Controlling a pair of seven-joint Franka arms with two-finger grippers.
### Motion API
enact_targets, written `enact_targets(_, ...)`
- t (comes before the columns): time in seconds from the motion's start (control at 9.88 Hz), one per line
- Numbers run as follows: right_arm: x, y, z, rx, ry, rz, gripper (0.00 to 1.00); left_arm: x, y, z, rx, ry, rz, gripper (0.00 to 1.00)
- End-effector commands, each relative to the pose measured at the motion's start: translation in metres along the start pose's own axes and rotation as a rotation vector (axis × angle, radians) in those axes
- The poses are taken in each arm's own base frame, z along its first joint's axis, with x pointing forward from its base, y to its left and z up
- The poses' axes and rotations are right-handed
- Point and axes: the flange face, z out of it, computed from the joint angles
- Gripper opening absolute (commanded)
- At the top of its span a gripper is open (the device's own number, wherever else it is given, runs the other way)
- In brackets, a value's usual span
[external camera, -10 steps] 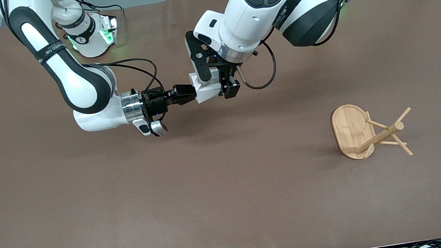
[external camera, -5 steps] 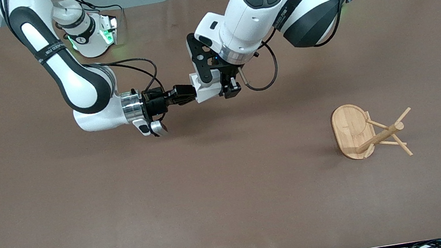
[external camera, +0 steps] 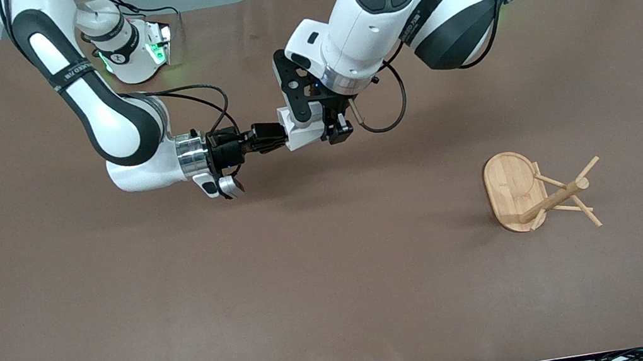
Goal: Hang cup on rack
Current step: 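Open the right gripper and withdraw while the left gripper carries cup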
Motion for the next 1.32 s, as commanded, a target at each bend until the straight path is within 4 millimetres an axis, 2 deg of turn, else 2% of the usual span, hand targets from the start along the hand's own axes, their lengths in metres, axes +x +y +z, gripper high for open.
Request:
enact_targets(0.0, 0.005, -0.013, -0.029, 0.026, 0.048, -0.012, 1.0, -0.003, -0.004, 0.021, -0.01, -0.043, -0.009, 0.0)
enact_targets(0.2, 0.02, -0.007, -0.067, -0.062, 0.065, -0.049, 1.0, -0.006, -0.006, 0.022, -0.013, -0.047, -0.017, 0.0)
enact_targets(0.41, 0.029, -0.012, -0.12, -0.171, 0.108, -0.089, 1.0, -0.009, -0.006, 0.029, -0.012, -0.063, -0.179, 0.0)
enact_targets(0.61, 0.028, -0.026, -0.187, -0.409, 0.138, -0.042, 1.0, -0.024, -0.022, 0.03, 0.026, -0.11, -0.316, 0.0)
enact_targets(0.71, 0.029, -0.033, -0.212, -0.597, 0.127, -0.02, 1.0, -0.029, -0.021, 0.019, 0.041, -0.137, -0.431, 0.0)
enact_targets(0.91, 0.033, -0.041, -0.264, -0.927, 0.139, 0.012, 1.0, -0.054, -0.045, -0.015, 0.08, -0.118, -0.583, 0.0)
enact_targets(1.01, 0.032, -0.037, -0.291, -1.052, 0.141, 0.006, 1.0, -0.07, -0.063, -0.023, 0.081, -0.109, -0.622, 0.0)
enact_targets(1.11, 0.028, -0.047, -0.314, -1.171, 0.16, -0.032, 1.0, -0.078, -0.072, -0.026, 0.081, -0.105, -0.643, 0.0)
enact_targets(1.22, 0.021, -0.066, -0.334, -1.309, 0.173, -0.095, 1.0, -0.083, -0.075, -0.028, 0.082, -0.112, -0.662, 0.0)
